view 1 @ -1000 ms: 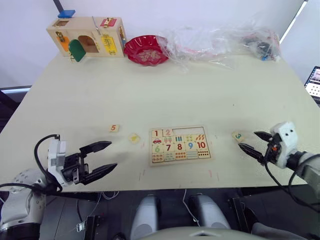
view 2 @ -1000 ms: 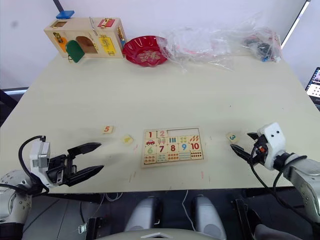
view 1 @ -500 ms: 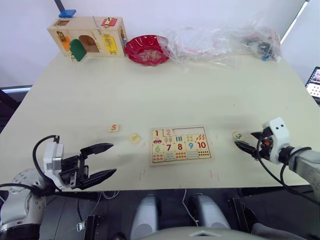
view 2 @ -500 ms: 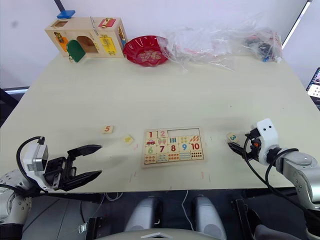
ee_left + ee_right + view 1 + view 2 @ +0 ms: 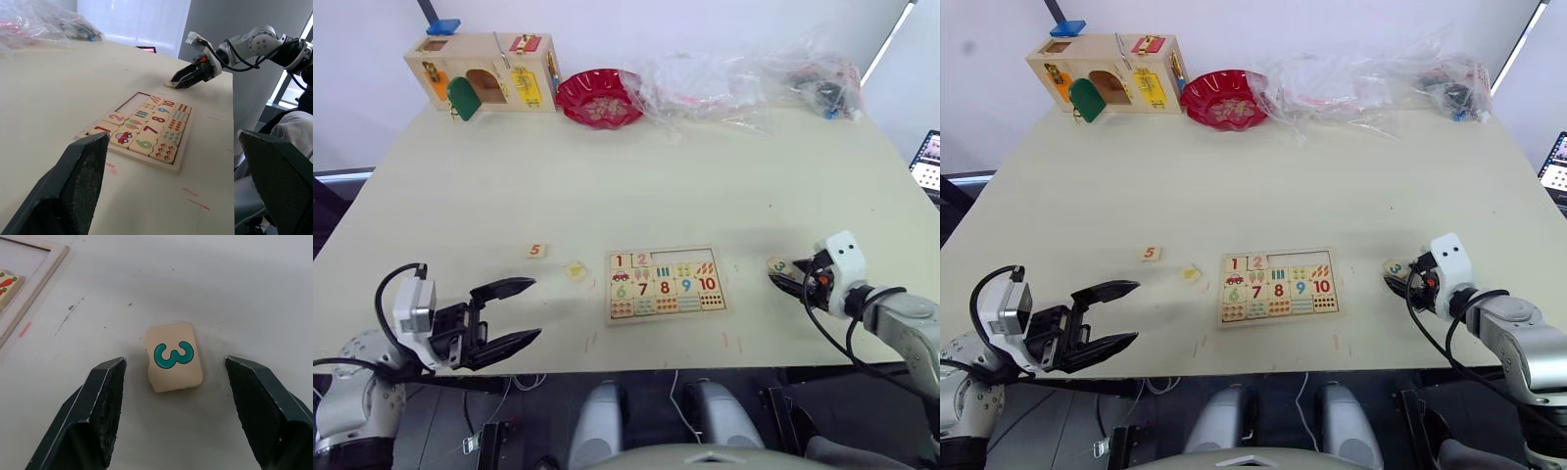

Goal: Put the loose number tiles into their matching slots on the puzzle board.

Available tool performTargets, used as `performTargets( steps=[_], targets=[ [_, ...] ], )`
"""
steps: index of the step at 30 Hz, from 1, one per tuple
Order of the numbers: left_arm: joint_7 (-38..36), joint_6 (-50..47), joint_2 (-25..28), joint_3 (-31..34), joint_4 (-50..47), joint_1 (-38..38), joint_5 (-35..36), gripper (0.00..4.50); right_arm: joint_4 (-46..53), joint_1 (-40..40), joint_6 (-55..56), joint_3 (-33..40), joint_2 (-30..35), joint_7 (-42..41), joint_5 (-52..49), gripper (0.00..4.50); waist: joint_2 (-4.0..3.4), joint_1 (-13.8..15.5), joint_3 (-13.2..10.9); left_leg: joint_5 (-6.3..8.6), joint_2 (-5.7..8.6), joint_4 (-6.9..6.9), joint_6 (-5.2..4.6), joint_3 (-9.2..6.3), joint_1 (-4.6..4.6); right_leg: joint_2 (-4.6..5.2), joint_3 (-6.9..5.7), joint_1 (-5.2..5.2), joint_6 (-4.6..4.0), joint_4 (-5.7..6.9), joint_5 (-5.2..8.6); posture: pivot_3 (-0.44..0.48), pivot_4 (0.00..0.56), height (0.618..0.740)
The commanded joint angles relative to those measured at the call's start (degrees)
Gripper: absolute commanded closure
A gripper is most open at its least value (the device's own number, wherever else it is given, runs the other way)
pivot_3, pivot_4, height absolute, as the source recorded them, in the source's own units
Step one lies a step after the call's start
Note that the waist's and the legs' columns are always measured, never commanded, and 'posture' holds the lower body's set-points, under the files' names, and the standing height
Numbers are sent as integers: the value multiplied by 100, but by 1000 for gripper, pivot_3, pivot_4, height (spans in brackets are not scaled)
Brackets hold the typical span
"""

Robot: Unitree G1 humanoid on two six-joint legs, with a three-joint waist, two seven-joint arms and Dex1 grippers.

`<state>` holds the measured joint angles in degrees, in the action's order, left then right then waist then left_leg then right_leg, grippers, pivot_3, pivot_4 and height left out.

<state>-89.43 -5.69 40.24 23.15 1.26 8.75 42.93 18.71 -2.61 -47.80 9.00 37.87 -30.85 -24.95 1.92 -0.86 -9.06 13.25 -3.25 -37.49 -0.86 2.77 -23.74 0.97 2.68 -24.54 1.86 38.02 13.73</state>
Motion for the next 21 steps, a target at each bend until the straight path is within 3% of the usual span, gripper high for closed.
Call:
performTargets(
  steps=[1, 3, 5, 6, 9, 10, 18, 21],
  targets=[
    [-27, 86, -12, 102, -83, -35, 61, 0, 109, 73, 123, 4, -21, 24, 78, 1294, 0, 1, 0, 0, 0, 0, 0, 0, 0, 0, 0, 0, 0, 0, 0, 0, 150, 740],
    [-22, 91, -16, 97, -77, -43, 52, 0, 137, 103, 172, -28, -29, 26, 119, 1294, 0, 1, 0, 0, 0, 0, 0, -1, 0, 0, -1, 0, 0, 0, 0, 0, 150, 740],
    [-23, 103, -21, 94, -68, -45, 40, 0, 174, 134, 207, -67, -47, 21, 146, 1954, 0, 1, 0, 0, 0, 0, 0, -2, 0, 0, -1, 0, 0, 0, 0, 0, 150, 740],
    [-25, 111, -23, 93, -59, -46, 34, 0, 197, 147, 213, -80, -61, 22, 150, 1954, 0, 2, 0, 0, 0, 0, 0, -1, 0, 0, -1, 0, 0, 0, 0, 0, 150, 740],
    [-35, 140, -18, 97, -17, -55, 20, 0, 279, 210, 267, -143, -52, 11, 240, 3369, 1, -1, 0, 0, 0, 0, 0, -2, 0, -1, -1, 0, 0, 0, 0, 0, 150, 740],
    [-36, 145, -16, 96, -12, -57, 18, 0, 297, 223, 279, -151, -46, 5, 265, 3526, 1, -1, 1, 0, 0, 0, 0, -2, 0, -1, -1, 0, 0, 0, 0, 0, 150, 740],
    [8, 164, -9, 89, -13, -53, -1, 0, 821, -346, 79, -419, 596, -426, 277, 3542, -1, -14, 0, 0, -1, 0, 0, 1, 1, -1, 1, -1, 1, 0, 1, 0, 150, 740],
    [16, 153, -9, 106, -26, -51, 18, 0, 1120, -1417, -454, -1109, 1114, -982, 181, 3542, -1, -12, 0, 0, -2, 0, 0, -3, 1, -2, -2, -1, 0, 0, 1, 0, 150, 740]
  ],
)
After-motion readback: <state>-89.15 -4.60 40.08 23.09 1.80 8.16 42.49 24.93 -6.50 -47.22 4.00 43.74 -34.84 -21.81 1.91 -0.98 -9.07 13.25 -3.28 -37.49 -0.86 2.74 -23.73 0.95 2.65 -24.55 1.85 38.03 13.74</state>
